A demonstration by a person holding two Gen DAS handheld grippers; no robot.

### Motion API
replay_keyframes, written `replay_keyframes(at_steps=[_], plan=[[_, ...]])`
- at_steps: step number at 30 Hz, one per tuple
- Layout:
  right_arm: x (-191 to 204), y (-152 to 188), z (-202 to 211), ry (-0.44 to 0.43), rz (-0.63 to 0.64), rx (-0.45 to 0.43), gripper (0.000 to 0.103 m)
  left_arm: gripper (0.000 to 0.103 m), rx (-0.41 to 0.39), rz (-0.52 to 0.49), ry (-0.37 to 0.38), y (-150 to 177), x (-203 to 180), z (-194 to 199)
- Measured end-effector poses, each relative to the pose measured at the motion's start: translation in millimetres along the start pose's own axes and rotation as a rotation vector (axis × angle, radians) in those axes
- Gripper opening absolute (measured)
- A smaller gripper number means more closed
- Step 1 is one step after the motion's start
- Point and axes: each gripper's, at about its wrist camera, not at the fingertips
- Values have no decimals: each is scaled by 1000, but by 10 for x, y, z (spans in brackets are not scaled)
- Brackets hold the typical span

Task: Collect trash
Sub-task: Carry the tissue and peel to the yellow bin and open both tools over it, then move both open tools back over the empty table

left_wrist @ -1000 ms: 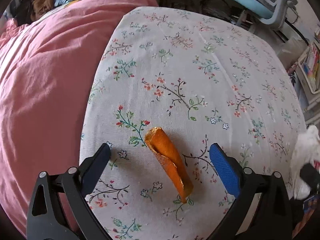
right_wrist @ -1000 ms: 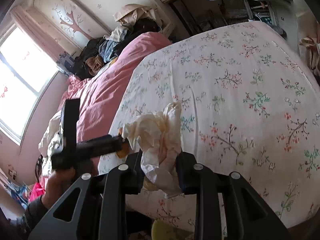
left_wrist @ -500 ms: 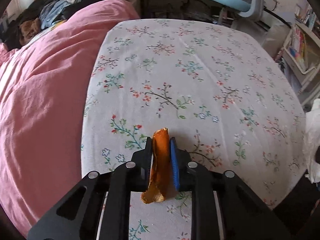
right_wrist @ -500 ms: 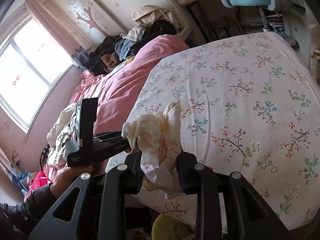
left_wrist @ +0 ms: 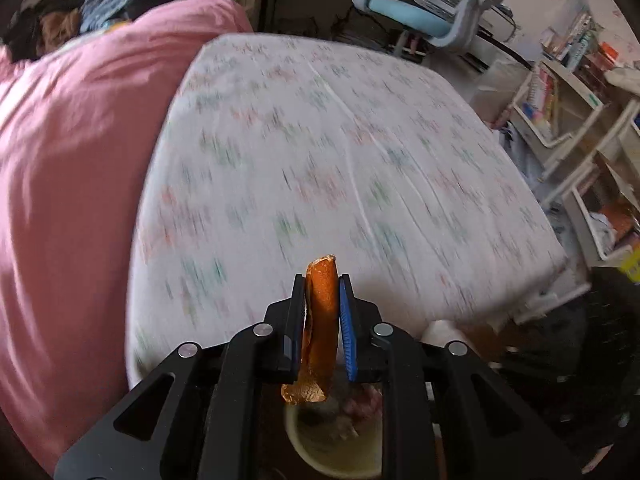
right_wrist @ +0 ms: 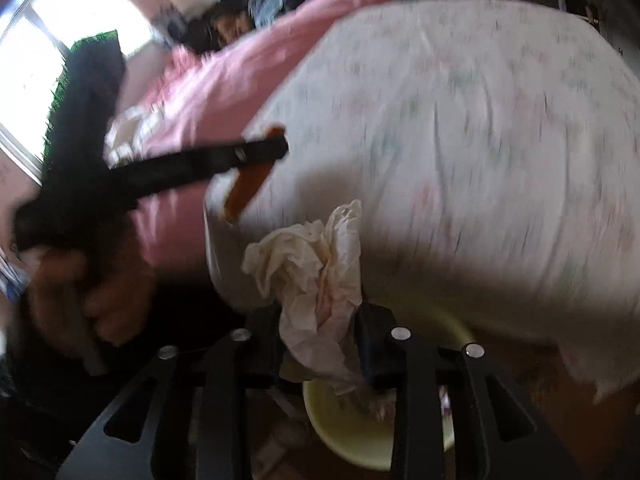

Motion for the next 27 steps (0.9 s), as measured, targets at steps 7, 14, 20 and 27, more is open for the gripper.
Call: replay_keyframes(at_steps=[7, 14, 20, 27], plan=[[-67, 265, 264, 147, -79, -43, 61, 16, 97, -17, 29, 615, -198, 118], [-109, 377, 858, 303, -144, -299, 76, 54, 40, -185, -5, 752, -479, 320], [36, 154, 1096, 358, -73, -475, 86, 79, -155, -162, -94, 530, -395, 689], [114, -321, 1289, 408, 45, -625, 93, 92, -307, -163, -144, 66, -347, 872]])
Point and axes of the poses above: each gripper's, at about its wrist camera, not at the fingertips, and z roughly against the way its jaws point, x to its left, y to its underside, and after that the axes turned 12 degrees about -x, right-handed
